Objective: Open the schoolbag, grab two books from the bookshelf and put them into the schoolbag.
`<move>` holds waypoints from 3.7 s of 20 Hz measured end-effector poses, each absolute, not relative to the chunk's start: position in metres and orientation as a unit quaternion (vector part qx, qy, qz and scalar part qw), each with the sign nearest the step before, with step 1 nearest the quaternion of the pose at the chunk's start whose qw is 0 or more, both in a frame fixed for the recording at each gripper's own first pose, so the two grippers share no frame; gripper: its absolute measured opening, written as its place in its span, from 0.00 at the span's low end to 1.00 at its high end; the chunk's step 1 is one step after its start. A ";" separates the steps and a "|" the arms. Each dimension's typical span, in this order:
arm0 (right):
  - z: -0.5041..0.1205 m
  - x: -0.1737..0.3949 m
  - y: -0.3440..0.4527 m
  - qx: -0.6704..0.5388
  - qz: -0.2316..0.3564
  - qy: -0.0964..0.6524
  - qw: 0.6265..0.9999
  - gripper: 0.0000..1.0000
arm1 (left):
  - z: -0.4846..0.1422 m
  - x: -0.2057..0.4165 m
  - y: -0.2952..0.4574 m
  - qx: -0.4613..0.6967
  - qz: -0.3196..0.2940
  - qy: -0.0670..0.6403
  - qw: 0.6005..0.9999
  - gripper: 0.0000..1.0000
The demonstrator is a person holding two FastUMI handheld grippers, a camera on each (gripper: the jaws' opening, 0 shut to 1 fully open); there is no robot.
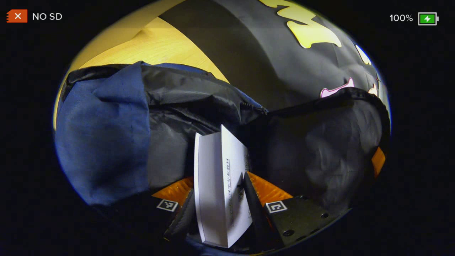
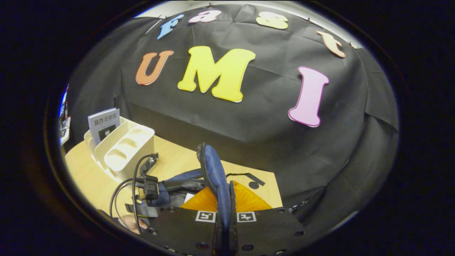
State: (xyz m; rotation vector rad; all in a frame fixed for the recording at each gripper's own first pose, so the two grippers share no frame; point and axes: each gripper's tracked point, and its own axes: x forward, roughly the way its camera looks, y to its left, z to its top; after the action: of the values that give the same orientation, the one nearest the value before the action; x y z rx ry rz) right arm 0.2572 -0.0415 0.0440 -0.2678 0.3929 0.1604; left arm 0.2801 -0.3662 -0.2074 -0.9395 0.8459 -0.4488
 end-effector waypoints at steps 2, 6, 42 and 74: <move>0.041 0.257 -0.041 -0.130 0.081 0.194 0.969 0.07 | -0.212 0.274 -0.353 -0.380 -0.201 0.396 0.811 0.76; 0.031 0.255 -0.045 -0.128 0.078 0.191 0.970 0.07 | -0.211 0.258 -0.333 -0.284 -0.206 0.398 0.847 0.78; -0.019 0.217 -0.013 -0.080 0.099 0.203 0.971 0.07 | 0.065 0.288 0.039 0.038 0.011 0.221 0.974 0.97; -0.050 0.195 -0.020 -0.089 0.080 0.201 0.972 0.07 | -0.070 0.293 0.112 -0.038 0.018 0.547 0.836 0.46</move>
State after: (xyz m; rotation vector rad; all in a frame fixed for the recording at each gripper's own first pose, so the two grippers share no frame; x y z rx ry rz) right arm 0.1951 -0.0198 -0.0501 -0.1806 0.4061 0.1612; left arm 0.2925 0.1117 -0.0701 -0.0814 1.1581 0.0385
